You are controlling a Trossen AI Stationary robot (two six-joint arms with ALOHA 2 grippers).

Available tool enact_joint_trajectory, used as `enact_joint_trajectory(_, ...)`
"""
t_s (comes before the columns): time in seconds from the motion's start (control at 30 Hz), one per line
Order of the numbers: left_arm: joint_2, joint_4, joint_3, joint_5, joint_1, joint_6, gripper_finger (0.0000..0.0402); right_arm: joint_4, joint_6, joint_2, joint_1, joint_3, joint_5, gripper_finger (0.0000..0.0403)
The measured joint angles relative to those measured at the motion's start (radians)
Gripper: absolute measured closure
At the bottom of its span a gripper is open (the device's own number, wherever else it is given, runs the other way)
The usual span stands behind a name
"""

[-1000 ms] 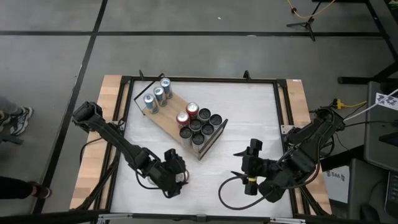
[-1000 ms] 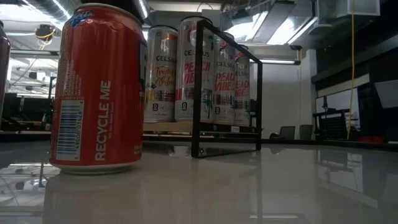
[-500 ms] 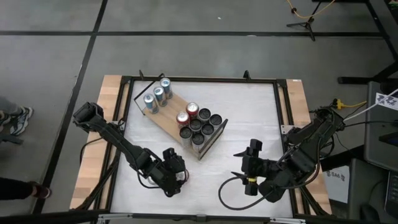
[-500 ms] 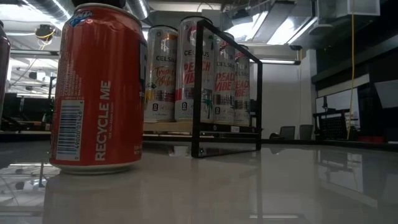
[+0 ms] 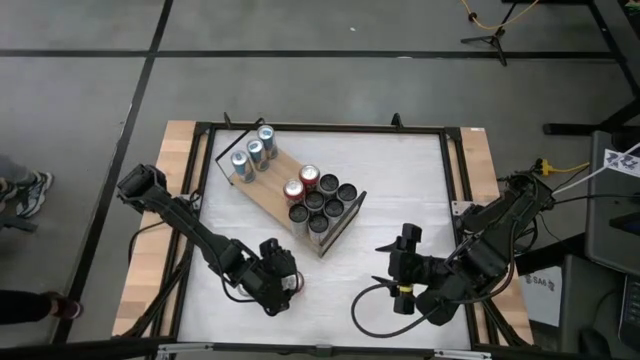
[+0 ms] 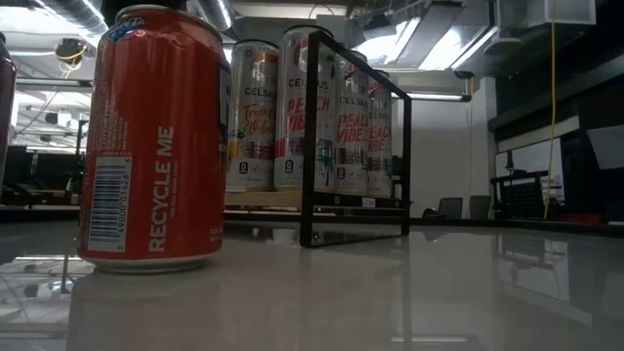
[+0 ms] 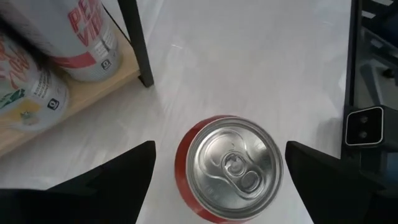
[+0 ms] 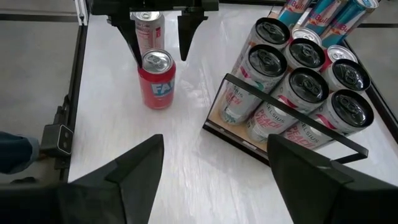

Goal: Place canned beverage on shelf
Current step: Put the red soda can on the shelf aligned with the other red soda cans

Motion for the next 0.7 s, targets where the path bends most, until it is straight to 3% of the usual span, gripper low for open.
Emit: enact_joint_trajectory(0.7,0.0,0.082,-0.05,0.001,-0.011,0.011,0.0049,0.0,-0.008,0.0,0.0,0.0,0.0,0.0123)
